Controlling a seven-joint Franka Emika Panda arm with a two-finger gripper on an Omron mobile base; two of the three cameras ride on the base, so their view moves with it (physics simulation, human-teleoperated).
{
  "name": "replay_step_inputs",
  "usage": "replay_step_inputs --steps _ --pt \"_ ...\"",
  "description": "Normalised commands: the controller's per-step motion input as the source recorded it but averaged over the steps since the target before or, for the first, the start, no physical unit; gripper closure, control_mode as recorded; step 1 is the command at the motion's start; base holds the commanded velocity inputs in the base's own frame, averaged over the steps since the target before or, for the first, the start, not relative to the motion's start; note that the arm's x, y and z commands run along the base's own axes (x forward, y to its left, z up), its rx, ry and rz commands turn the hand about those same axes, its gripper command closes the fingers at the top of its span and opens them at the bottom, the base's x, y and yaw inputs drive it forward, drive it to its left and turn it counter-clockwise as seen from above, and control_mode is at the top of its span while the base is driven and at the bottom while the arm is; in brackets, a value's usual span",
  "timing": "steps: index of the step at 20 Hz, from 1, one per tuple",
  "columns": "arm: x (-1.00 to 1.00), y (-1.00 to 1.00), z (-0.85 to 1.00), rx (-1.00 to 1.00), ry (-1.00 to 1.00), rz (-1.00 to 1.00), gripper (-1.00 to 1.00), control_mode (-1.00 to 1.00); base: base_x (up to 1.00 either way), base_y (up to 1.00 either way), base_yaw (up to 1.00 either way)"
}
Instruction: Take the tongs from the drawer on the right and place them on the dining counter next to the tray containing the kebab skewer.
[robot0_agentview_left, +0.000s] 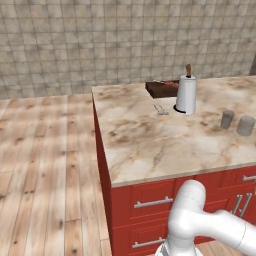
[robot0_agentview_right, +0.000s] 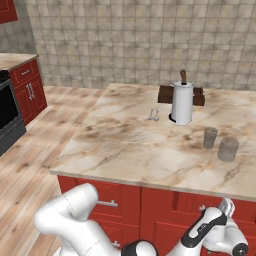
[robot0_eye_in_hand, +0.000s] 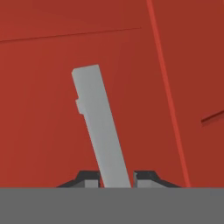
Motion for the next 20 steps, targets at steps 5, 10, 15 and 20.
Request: replay_step_inputs --steps 5,10,15,20 --pt "-0.38 -0.01 0.0 0.0 0.0 0.0 1.0 -1.0 0.0 0.0 0.0" --pt "-0.46 -0.07 0.0 0.0 0.0 0.0 1.0 -1.0 0.0 0.0 0.0" --pt "-0.48 -0.09 0.0 0.0 0.0 -0.01 1.0 -1.0 0.0 0.0 0.0" --pt "-0.49 -0.12 0.0 0.0 0.0 -0.01 1.0 -1.0 0.0 0.0 0.0"
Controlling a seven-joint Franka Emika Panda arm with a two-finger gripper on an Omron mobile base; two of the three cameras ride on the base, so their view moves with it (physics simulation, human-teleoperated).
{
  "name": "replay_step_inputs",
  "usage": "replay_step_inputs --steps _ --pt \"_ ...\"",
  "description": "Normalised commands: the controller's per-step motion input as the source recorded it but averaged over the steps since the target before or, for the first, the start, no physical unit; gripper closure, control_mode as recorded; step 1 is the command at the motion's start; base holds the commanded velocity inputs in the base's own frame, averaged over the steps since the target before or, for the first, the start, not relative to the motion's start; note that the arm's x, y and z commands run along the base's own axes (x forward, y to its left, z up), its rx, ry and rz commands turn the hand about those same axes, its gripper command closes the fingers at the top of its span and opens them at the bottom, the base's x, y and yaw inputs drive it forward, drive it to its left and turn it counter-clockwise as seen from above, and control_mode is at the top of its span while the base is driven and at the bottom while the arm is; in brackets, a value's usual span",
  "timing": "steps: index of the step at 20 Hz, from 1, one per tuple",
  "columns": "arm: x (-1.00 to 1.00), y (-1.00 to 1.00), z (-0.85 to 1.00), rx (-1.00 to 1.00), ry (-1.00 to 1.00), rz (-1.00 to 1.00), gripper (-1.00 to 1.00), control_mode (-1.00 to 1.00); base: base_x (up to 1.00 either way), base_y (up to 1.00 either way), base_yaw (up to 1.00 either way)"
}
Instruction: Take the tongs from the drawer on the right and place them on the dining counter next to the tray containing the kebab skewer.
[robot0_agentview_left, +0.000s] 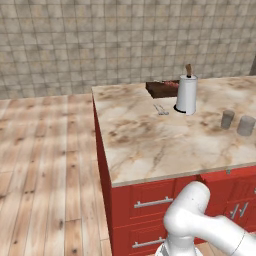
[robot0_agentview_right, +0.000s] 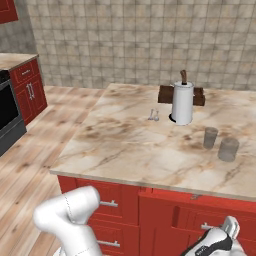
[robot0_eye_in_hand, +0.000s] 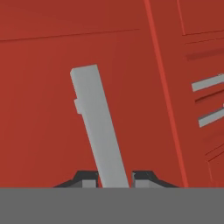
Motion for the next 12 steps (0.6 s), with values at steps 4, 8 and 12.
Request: replay_step_inputs --steps 4,8,12 --pt "-0.5 -0.13 0.0 0.0 0.0 -0.02 1.0 -1.0 0.0 0.0 0.0" --pt "-0.48 -0.13 0.0 0.0 0.0 -0.02 1.0 -1.0 0.0 0.0 0.0" --pt "-0.47 -0.13 0.0 0.0 0.0 -0.02 1.0 -1.0 0.0 0.0 0.0"
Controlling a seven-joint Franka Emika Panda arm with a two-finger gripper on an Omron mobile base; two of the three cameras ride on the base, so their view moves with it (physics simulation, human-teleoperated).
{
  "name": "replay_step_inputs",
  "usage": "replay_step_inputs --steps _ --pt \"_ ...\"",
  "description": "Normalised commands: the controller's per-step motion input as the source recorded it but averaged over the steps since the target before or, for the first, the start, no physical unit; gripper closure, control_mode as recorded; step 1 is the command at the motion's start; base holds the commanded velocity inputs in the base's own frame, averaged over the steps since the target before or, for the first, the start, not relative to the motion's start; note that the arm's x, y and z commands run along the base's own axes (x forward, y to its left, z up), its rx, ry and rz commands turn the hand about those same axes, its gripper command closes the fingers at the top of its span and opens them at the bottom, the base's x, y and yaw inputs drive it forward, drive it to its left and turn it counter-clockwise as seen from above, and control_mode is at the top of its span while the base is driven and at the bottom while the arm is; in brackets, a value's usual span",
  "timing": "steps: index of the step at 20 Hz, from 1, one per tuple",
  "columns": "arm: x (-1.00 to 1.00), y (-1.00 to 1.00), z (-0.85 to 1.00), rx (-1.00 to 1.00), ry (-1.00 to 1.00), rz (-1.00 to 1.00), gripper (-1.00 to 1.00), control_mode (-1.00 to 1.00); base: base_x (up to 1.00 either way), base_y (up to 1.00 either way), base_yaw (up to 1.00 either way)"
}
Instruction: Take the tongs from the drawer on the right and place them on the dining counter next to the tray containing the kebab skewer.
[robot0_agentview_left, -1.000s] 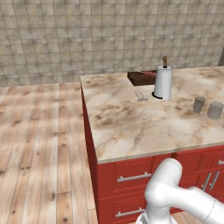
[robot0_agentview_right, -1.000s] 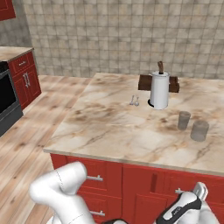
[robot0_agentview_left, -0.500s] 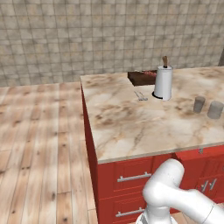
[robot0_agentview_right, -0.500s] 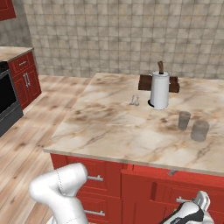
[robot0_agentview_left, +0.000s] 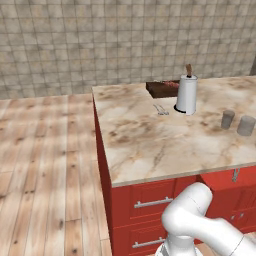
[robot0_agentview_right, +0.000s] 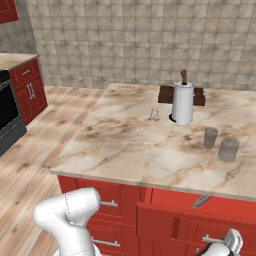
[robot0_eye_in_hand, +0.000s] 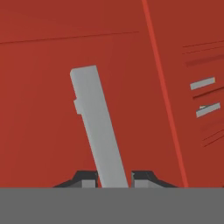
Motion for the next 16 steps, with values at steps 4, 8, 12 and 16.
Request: replay_step_inputs --steps 4,8,12,16 --pt "-0.41 -0.11 0.0 0.0 0.0 -0.02 1.0 -1.0 0.0 0.0 0.0" --pt "-0.36 -0.09 0.0 0.0 0.0 -0.01 1.0 -1.0 0.0 0.0 0.0" --pt "-0.14 -0.01 0.0 0.0 0.0 0.0 1.0 -1.0 0.0 0.0 0.0" --pt "-0.01 0.0 0.0 0.0 0.0 0.0 1.0 -1.0 0.0 0.0 0.0"
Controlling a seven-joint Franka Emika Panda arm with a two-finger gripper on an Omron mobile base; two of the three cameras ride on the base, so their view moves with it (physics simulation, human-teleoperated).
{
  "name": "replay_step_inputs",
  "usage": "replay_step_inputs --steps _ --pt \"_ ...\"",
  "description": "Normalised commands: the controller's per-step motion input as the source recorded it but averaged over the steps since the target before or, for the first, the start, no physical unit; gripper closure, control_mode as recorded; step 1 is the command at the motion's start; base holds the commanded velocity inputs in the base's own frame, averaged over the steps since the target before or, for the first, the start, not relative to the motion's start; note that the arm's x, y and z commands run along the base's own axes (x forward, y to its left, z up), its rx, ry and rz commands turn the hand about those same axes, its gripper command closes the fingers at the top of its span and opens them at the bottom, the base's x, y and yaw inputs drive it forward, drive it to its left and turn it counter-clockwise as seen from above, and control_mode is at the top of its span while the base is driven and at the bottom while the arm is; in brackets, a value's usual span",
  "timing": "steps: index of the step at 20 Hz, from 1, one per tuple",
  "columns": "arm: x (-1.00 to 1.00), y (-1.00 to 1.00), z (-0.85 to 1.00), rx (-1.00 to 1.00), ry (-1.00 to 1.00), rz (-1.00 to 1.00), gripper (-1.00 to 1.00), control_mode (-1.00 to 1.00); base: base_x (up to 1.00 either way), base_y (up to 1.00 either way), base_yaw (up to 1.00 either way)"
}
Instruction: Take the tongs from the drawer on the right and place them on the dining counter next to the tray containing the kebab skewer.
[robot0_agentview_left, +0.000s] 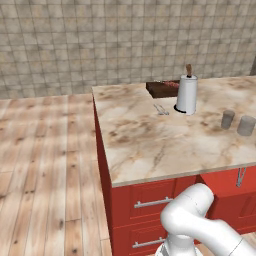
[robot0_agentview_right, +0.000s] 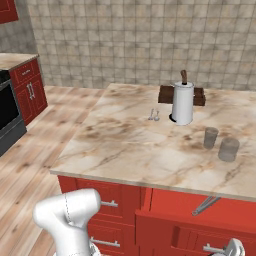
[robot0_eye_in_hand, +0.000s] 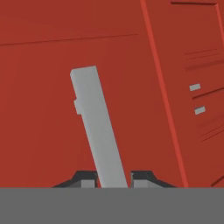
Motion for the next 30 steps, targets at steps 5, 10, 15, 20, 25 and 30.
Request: replay_step_inputs --steps 5,10,15,20,25,30 --pt "-0.01 0.0 0.0 0.0 0.0 0.0 -1.0 -1.0 0.0 0.0 0.0" --pt "-0.03 0.0 0.0 0.0 0.0 0.0 -1.0 -1.0 0.0 0.0 0.0" --pt "-0.05 0.0 0.12 0.0 0.0 0.0 -1.0 -1.0 0.0 0.0 0.0" --pt "0.0 0.0 0.33 -0.03 0.0 0.01 -1.0 -1.0 0.0 0.0 0.0" --pt "0.0 0.02 0.34 -0.06 0.06 0.03 -1.0 -1.0 0.0 0.0 0.0" --pt "0.0 0.07 0.27 -0.09 0.25 0.05 -1.0 -1.0 0.0 0.0 0.0"
